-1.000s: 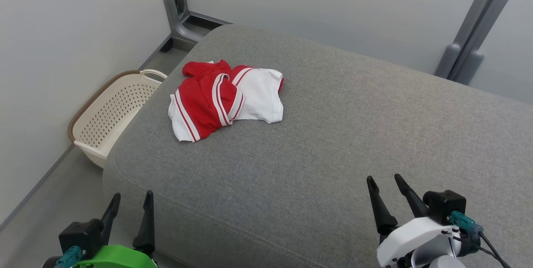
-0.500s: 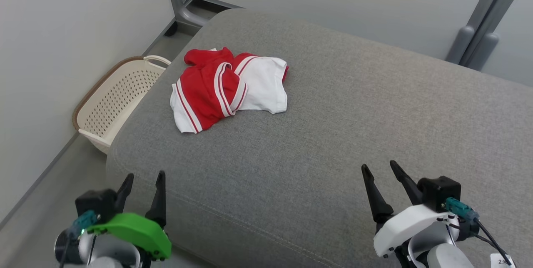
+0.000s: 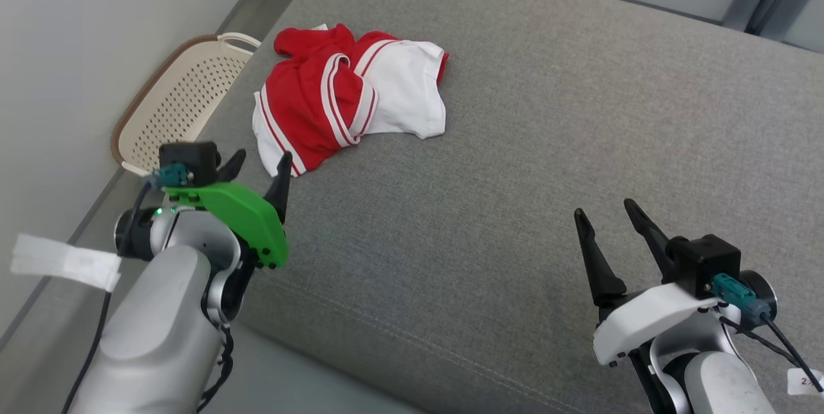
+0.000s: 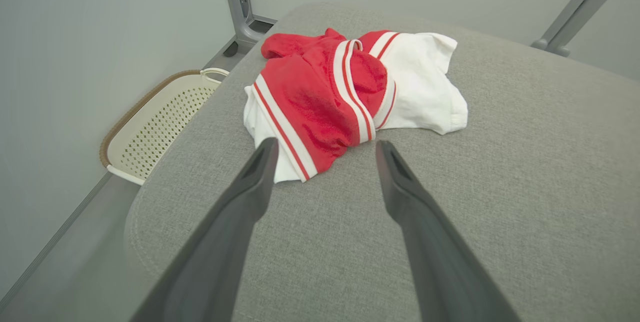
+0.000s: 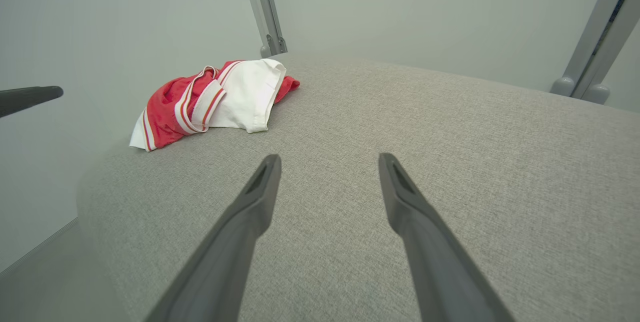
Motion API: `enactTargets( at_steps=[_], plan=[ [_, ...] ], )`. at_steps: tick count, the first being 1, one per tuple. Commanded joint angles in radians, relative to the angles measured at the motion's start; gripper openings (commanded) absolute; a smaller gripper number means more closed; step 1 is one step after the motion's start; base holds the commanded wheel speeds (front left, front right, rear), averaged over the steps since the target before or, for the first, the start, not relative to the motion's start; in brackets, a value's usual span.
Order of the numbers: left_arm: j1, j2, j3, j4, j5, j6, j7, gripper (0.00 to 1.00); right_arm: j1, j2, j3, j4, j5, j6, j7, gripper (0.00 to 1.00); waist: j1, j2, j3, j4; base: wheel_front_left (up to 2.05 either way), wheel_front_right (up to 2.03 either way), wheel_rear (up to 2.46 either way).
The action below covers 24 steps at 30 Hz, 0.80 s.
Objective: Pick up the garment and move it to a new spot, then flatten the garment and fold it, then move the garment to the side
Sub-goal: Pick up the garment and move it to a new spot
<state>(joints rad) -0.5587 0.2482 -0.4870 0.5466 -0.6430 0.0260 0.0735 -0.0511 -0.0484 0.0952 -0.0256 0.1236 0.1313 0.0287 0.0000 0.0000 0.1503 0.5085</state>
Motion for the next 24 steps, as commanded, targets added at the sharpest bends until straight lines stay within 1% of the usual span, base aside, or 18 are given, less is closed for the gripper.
enactTargets(
  at_steps=[1,7,14,18,20,21,23,24],
  plan=[
    [-0.043,-0.004,0.004,0.024,-0.003,-0.009,0.0,1.0,-0.001,-0.004,0.0,-0.024,-0.01,-0.001,0.011,1.0,0.0,0.0,0.062,-0.027,0.0,0.0,0.0],
    [-0.178,-0.035,-0.007,0.197,-0.02,-0.052,0.057,1.0,-0.005,-0.017,-0.012,-0.111,-0.043,-0.001,0.064,1.0,0.0,0.0,0.135,-0.075,0.0,0.0,0.0],
    [-0.304,-0.05,-0.013,0.35,-0.015,-0.052,0.104,1.0,-0.018,-0.027,-0.011,-0.173,-0.051,-0.001,0.095,1.0,0.0,0.0,0.2,-0.123,0.0,0.0,0.0],
    [-0.343,-0.048,-0.006,0.42,-0.022,-0.042,0.112,1.0,-0.02,-0.034,0.002,-0.187,-0.052,-0.001,0.102,1.0,0.0,0.0,0.226,-0.156,0.0,0.0,0.0],
    [-0.358,-0.041,-0.002,0.455,-0.021,-0.028,0.111,1.0,-0.02,-0.037,0.004,-0.195,-0.052,-0.001,0.105,1.0,0.0,0.0,0.235,-0.174,0.0,0.0,0.0],
    [-0.363,-0.038,0.003,0.471,-0.024,-0.018,0.109,1.0,-0.019,-0.039,0.003,-0.2,-0.053,-0.001,0.106,1.0,0.0,0.0,0.238,-0.182,0.0,0.0,0.0],
    [-0.377,-0.03,0.021,0.5,-0.031,0.016,0.086,1.0,-0.016,-0.041,-0.001,-0.208,-0.055,-0.001,0.108,1.0,0.0,0.0,0.246,-0.198,0.0,0.0,0.0],
    [-0.377,-0.035,0.023,0.518,-0.036,0.02,0.09,1.0,-0.016,-0.042,-0.001,-0.211,-0.055,-0.001,0.109,1.0,0.0,0.0,0.247,-0.206,0.0,0.0,0.0]
  ],
)
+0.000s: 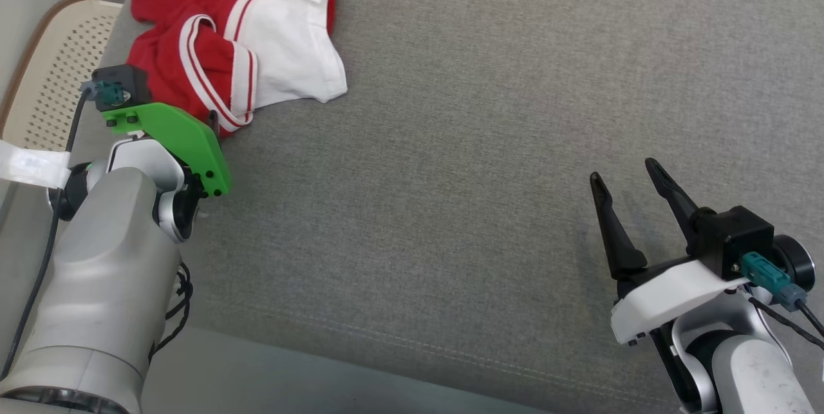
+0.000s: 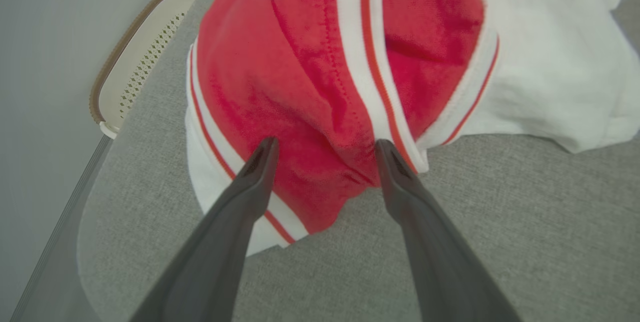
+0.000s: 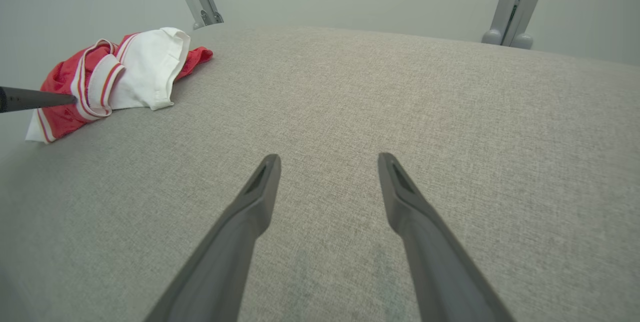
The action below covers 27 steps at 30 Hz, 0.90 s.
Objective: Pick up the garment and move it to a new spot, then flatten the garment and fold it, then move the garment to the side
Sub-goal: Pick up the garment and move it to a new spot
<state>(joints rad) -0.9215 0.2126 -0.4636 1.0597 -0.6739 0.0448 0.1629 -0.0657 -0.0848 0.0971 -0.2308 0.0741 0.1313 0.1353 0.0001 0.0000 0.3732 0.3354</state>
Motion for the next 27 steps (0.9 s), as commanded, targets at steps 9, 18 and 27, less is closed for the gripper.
enactTargets(
  at_steps=[9,18,27],
  plan=[
    [-0.039,0.003,0.016,0.09,-0.029,-0.013,-0.027,0.73,0.01,-0.012,0.001,-0.017,0.005,-0.001,0.001,1.0,-0.0001,0.0,0.026,-0.084,0.0,0.0,0.0],
    [-0.06,0.009,-0.004,0.138,-0.003,0.014,-0.086,0.0,0.01,-0.002,0.015,0.012,0.016,-0.001,-0.014,1.0,-0.0001,0.0,-0.02,-0.093,0.0,0.0,0.0],
    [-0.086,0.016,-0.037,0.132,0.026,-0.014,-0.139,0.0,-0.006,0.016,0.037,0.068,0.04,-0.001,-0.051,1.0,-0.0001,0.0,-0.105,-0.108,0.0,0.0,0.0]
  ],
)
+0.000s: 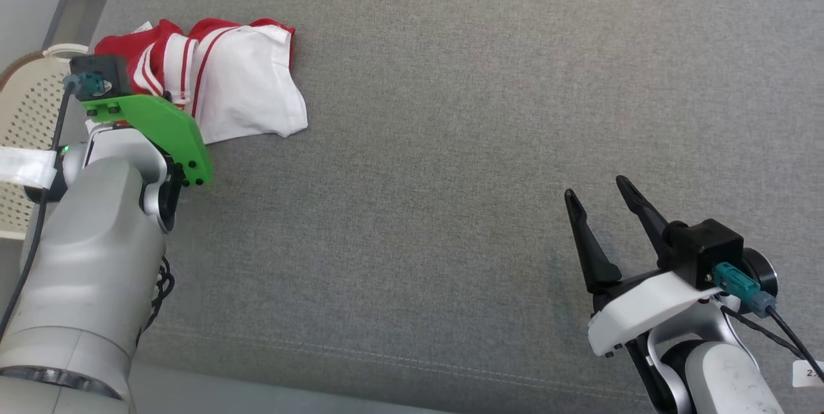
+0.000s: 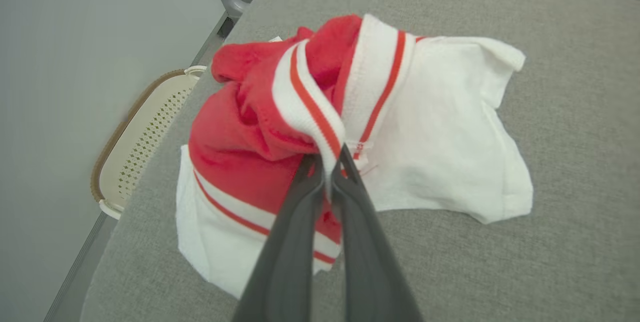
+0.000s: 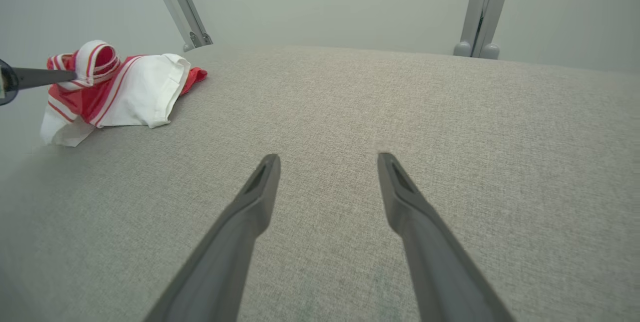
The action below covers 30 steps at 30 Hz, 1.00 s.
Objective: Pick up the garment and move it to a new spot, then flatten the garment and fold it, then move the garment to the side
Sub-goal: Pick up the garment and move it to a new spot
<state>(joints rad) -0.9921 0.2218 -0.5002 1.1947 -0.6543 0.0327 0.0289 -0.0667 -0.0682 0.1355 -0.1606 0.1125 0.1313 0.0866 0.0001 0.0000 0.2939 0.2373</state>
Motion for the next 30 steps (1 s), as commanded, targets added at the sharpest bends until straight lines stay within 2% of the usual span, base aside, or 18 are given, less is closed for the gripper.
enactTargets(
  at_steps=[1,16,22,30],
  plan=[
    [-0.021,0.005,-0.004,-0.008,0.01,-0.006,-0.011,0.0,-0.005,0.002,0.0,0.007,0.006,-0.001,-0.009,1.0,-0.0001,0.0,-0.039,-0.014,0.0,0.0,0.0],
    [-0.114,-0.028,-0.088,-0.146,0.062,-0.06,0.011,0.0,-0.002,0.016,0.034,0.162,0.116,-0.001,-0.141,1.0,-0.0001,0.0,-0.236,-0.154,0.0,0.0,0.0],
    [-0.133,-0.038,-0.105,-0.238,0.073,-0.041,0.028,0.0,0.006,0.016,0.043,0.204,0.144,-0.001,-0.175,1.0,-0.0001,0.0,-0.269,-0.208,0.0,0.0,0.0],
    [-0.132,-0.079,-0.126,-0.364,0.07,-0.015,0.053,0.0,-0.006,0.016,0.058,0.227,0.16,-0.001,-0.195,1.0,-0.0001,0.0,-0.293,-0.274,0.0,0.0,0.0]
  ],
)
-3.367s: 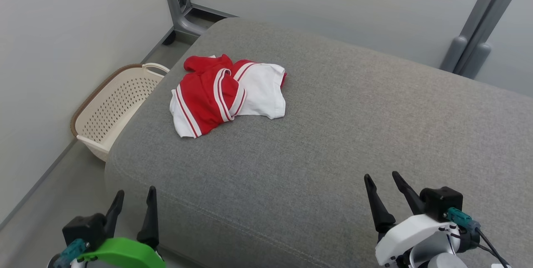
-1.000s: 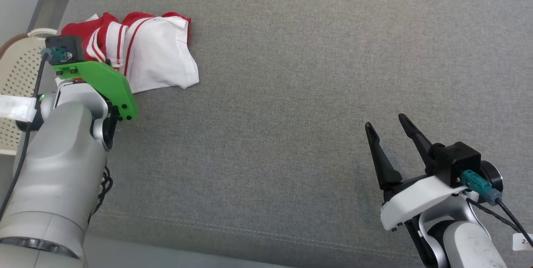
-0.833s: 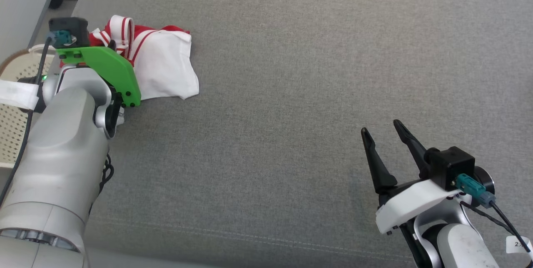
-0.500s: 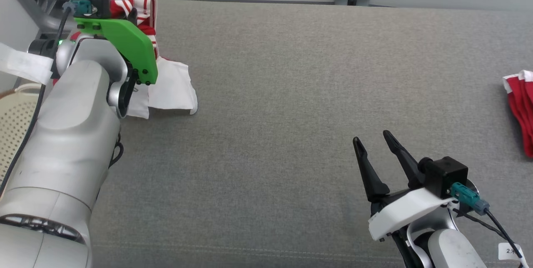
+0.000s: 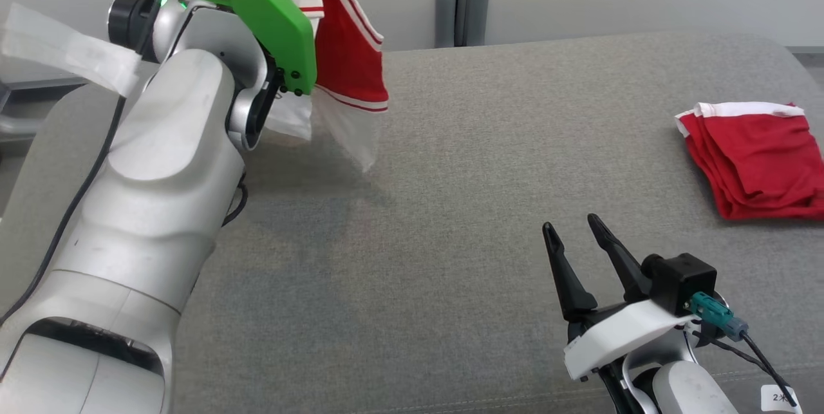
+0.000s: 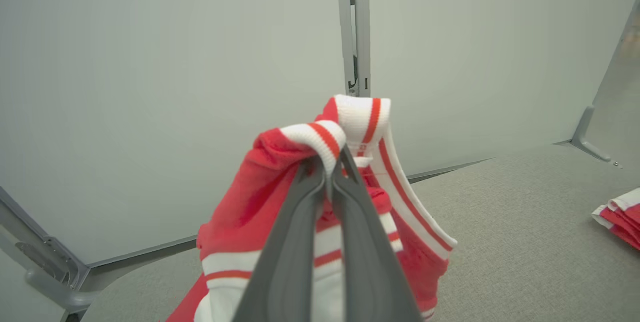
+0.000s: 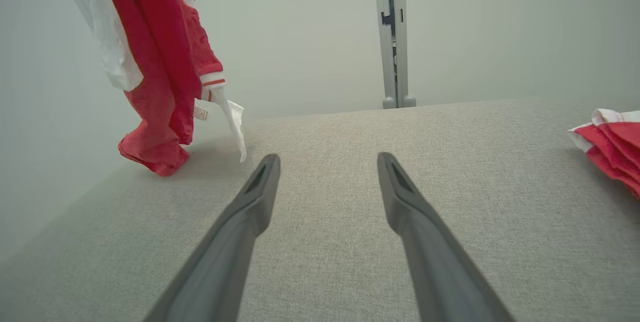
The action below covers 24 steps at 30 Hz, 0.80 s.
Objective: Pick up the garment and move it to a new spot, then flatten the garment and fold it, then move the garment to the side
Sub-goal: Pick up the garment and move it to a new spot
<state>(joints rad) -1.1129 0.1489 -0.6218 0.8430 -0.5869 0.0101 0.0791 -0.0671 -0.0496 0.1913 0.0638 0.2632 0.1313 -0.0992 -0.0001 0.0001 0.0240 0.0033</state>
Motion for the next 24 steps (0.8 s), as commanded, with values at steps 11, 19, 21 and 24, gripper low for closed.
enactTargets(
  at_steps=[11,19,21,24],
  plan=[
    [0.032,-0.066,-0.051,-0.094,-0.01,0.027,0.035,0.0,-0.029,-0.002,0.015,0.003,0.006,-0.001,-0.013,1.0,0.0001,-0.0001,0.021,-0.139,0.0,0.0,0.0],
    [0.071,-0.094,-0.109,-0.115,-0.04,0.023,0.014,0.0,-0.06,-0.002,0.025,0.01,0.01,-0.001,-0.028,1.0,0.0001,-0.0001,0.076,-0.211,0.0,0.0,0.0],
    [0.077,-0.096,-0.125,-0.113,-0.048,0.02,-0.002,0.0,-0.07,-0.002,0.029,0.015,0.012,-0.001,-0.032,1.0,0.0001,-0.0001,0.086,-0.226,0.0,0.0,0.0],
    [0.085,-0.097,-0.162,-0.112,-0.061,0.027,-0.032,0.0,-0.078,-0.002,0.04,0.024,0.014,-0.001,-0.038,1.0,0.0001,-0.0001,0.096,-0.247,0.0,0.0,0.0]
  ],
)
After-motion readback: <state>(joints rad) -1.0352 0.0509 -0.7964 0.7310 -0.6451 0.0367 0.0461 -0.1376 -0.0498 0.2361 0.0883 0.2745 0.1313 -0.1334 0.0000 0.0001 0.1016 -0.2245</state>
